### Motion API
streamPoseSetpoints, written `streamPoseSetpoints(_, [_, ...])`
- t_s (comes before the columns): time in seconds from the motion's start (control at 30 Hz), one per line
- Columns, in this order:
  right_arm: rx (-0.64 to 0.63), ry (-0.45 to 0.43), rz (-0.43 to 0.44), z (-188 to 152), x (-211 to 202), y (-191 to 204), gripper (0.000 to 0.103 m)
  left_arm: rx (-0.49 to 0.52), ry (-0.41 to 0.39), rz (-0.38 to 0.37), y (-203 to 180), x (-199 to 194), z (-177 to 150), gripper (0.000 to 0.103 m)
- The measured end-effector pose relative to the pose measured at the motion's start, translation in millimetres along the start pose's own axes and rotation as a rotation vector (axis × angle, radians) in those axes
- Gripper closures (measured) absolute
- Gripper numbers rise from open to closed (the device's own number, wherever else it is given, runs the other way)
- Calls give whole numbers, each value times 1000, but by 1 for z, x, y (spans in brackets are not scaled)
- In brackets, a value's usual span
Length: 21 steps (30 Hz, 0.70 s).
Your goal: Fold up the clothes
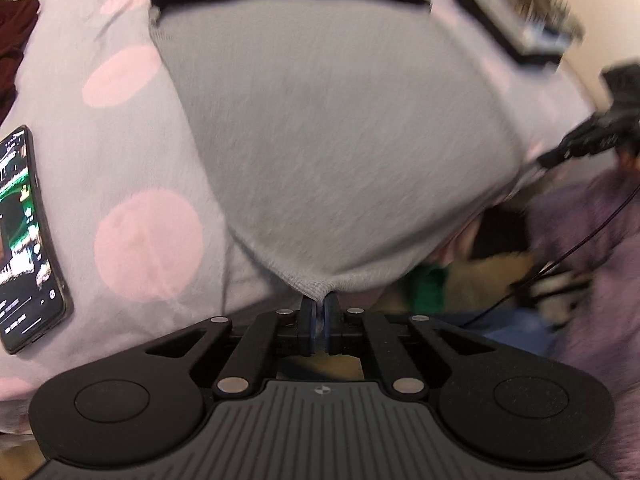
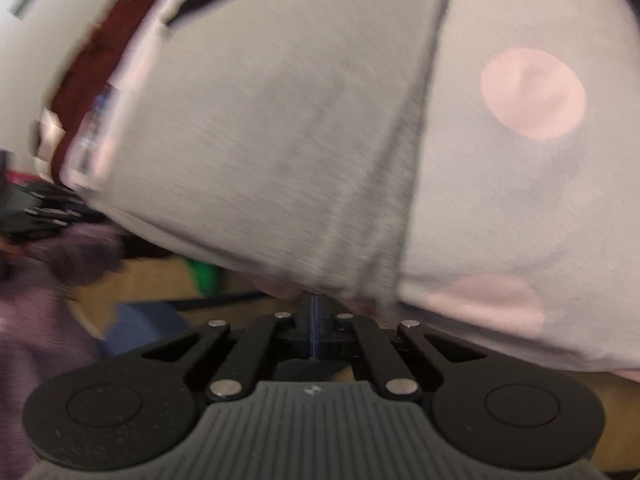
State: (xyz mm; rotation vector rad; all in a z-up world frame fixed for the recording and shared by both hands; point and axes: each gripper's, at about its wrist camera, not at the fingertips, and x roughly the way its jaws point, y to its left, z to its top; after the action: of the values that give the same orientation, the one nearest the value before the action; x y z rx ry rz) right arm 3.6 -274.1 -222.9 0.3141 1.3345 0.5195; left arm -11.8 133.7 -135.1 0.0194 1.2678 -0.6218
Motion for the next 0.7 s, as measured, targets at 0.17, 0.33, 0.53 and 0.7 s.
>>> streamPoseSetpoints(0.17, [55,-187,171,7,-43,-9,102,-124,-148,-117,23,-33,12,101])
streamPoseSetpoints(0.33, [116,-347,208,19,-86,-17,102,-206,-251,-141,42,-55,26,101])
streamPoseSetpoints(0.53, [82,-152,78,22,-64,-9,78,-232,-289,-127,39,-42,36,102])
streamPoseSetpoints(0.7, [85,0,-44,6,-36,-20,66,-279,-352,-99,42,-42,47,103])
